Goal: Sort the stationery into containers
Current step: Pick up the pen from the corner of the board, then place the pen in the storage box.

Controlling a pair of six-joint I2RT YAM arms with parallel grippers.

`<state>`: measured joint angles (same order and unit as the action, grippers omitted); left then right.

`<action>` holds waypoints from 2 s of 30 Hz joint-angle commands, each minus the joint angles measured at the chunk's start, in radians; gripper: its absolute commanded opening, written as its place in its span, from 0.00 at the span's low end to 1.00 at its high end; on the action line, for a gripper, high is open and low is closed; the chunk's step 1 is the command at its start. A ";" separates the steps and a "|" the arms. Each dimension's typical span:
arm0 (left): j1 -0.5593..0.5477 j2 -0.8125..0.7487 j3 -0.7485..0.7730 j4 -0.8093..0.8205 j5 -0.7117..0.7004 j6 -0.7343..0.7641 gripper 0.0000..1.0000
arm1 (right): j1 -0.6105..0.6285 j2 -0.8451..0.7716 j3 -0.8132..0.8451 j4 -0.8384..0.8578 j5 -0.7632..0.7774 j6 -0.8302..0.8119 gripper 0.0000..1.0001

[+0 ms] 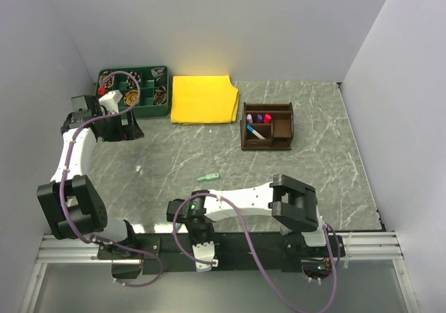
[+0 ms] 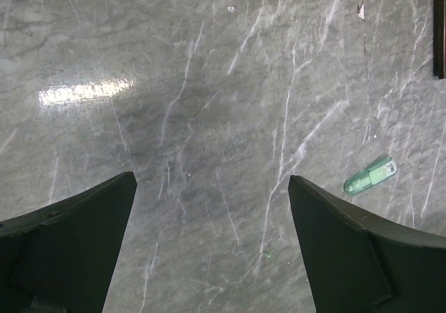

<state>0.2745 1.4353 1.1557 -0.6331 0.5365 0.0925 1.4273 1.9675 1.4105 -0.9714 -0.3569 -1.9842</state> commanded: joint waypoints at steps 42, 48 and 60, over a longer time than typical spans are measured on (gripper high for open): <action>-0.347 0.040 -0.008 0.080 0.117 0.050 0.96 | -0.887 -0.182 0.402 0.239 -0.389 1.369 0.00; -0.347 0.089 0.134 -0.257 0.189 0.307 1.00 | -1.065 -0.370 0.072 0.474 -0.445 1.267 0.00; -0.368 0.194 0.251 -0.341 -0.041 0.294 0.99 | -1.232 -0.518 -0.358 0.968 -0.399 1.179 0.00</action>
<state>-0.0814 1.6192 1.3891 -0.9703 0.6121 0.3893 0.2195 1.4700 1.1210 -0.2276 -0.7517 -0.7502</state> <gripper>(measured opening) 0.993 0.056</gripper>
